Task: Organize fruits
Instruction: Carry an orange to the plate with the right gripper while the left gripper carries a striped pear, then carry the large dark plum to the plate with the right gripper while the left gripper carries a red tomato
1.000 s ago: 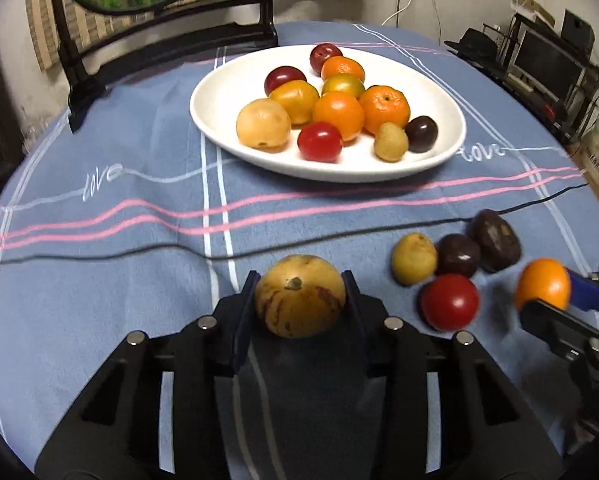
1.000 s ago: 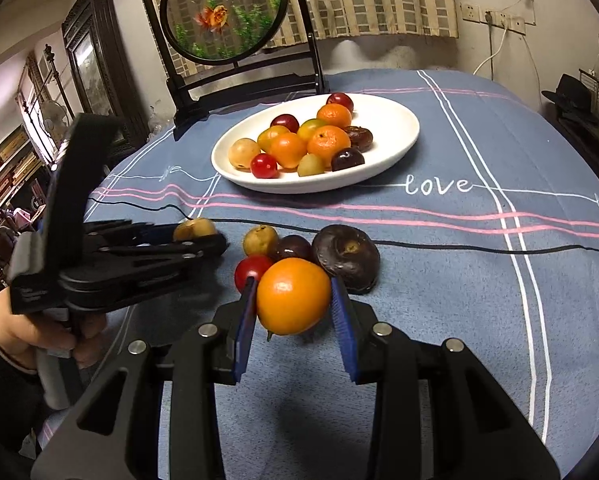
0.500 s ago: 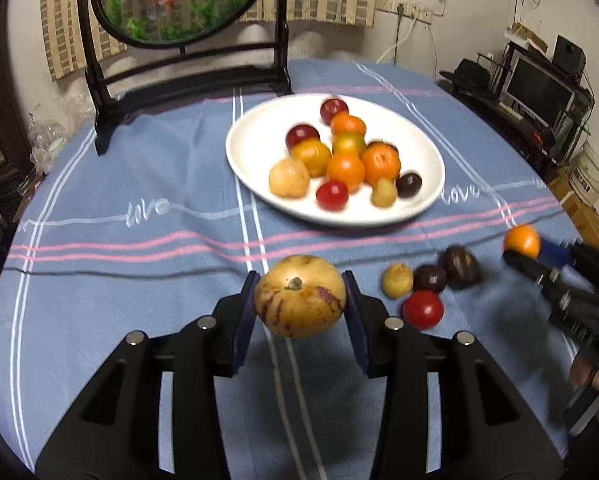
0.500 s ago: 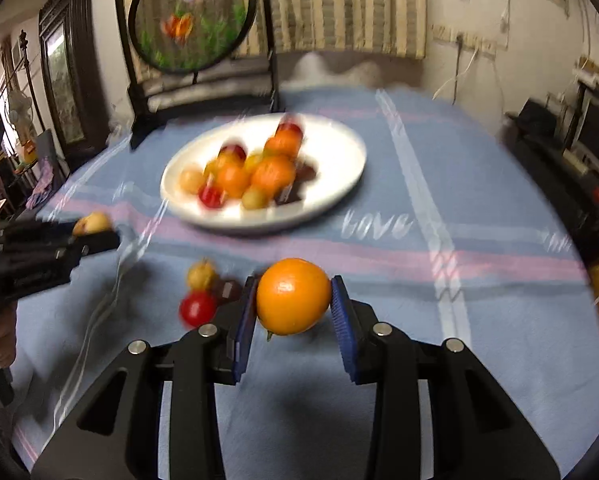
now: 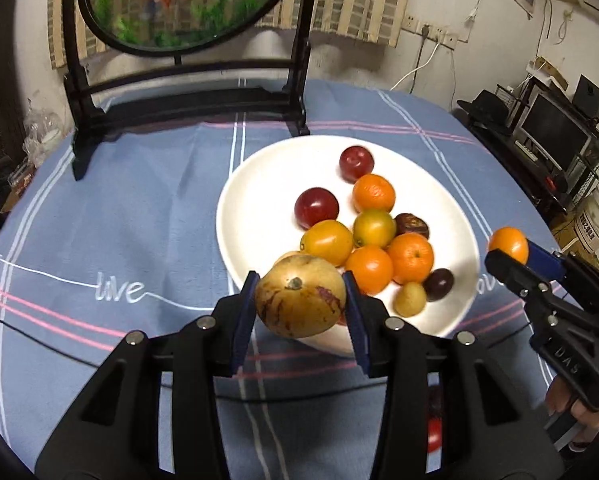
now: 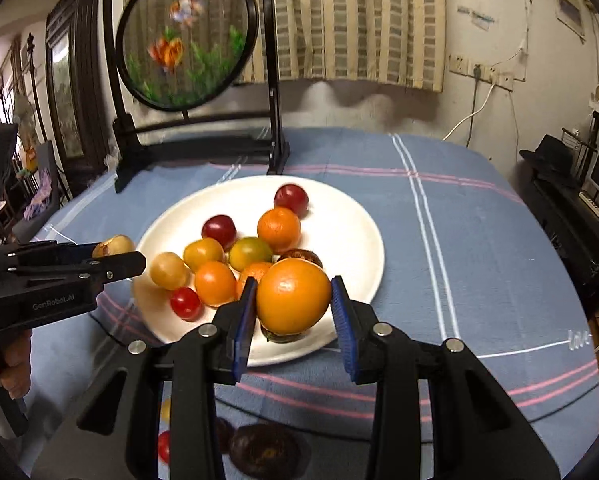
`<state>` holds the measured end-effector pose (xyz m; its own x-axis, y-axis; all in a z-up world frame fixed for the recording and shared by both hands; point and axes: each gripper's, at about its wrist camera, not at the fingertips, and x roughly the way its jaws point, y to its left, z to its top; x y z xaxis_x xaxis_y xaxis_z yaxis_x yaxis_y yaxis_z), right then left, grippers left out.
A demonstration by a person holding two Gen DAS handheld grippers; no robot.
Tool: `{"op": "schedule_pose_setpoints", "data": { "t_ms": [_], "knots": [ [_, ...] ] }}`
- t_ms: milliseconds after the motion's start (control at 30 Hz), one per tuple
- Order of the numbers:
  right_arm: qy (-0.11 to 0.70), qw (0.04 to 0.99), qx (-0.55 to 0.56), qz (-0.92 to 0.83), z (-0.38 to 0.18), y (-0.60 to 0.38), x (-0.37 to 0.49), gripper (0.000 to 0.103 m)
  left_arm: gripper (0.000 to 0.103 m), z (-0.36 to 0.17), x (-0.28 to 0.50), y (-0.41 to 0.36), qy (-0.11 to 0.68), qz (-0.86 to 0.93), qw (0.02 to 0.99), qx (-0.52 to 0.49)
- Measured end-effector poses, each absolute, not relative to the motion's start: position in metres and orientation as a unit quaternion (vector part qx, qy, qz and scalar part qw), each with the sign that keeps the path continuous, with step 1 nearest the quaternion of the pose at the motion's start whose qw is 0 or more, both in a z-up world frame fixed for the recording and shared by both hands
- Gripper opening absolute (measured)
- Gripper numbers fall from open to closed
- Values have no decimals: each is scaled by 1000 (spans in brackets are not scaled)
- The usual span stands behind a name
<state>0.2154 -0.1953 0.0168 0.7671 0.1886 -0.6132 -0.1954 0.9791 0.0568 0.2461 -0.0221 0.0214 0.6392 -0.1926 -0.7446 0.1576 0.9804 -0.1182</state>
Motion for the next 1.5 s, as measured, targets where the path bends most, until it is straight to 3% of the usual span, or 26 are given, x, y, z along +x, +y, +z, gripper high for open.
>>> {"op": "schedule_pose_setpoints", "data": {
  "t_ms": [100, 200, 600, 1033, 1500],
  "knots": [
    [340, 935, -11, 100, 6, -192, 231, 37, 43, 9, 257, -23, 423, -94, 901, -21],
    [353, 930, -24, 102, -2, -188, 243, 39, 73, 8, 261, -20, 410, -84, 907, -32],
    [355, 928, 10, 114, 13, -204, 211, 41, 79, 31, 227, -21, 392, -97, 914, -24],
    [390, 907, -46, 155, -7, -198, 130, 41, 83, 23, 150, -29, 398, -120, 909, -1],
    [439, 884, -53, 151, -43, -188, 151, 42, 83, -4, 133, -36, 430, -137, 893, 2]
  ]
}}
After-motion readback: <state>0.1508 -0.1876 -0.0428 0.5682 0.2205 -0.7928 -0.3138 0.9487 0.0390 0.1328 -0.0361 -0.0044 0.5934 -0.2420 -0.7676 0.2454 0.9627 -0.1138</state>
